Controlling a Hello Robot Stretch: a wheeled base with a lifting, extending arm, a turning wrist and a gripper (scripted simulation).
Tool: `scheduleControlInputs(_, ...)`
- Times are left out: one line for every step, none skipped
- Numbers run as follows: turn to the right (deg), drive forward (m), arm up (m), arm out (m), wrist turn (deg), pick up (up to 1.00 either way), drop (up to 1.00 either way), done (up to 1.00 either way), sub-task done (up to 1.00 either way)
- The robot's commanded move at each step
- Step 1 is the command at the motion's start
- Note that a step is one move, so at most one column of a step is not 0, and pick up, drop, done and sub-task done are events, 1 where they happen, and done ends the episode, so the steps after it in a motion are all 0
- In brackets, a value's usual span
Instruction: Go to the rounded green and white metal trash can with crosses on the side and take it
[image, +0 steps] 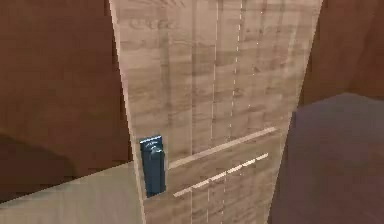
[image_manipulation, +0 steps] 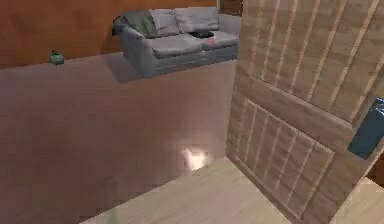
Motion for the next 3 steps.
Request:
scheduleControlInputs(-45.0, 0.00, 0.00, 0.00, 0.0, 0.00, 0.00, 0.00, 0.00)
scheduleControlInputs(-45.0, 0.00, 0.00, 0.00, 0.0, 0.00, 0.00, 0.00, 0.00)
scheduleControlInputs(-45.0, 0.00, 0.00, 0.00, 0.0, 0.00, 0.00, 0.00, 0.00)
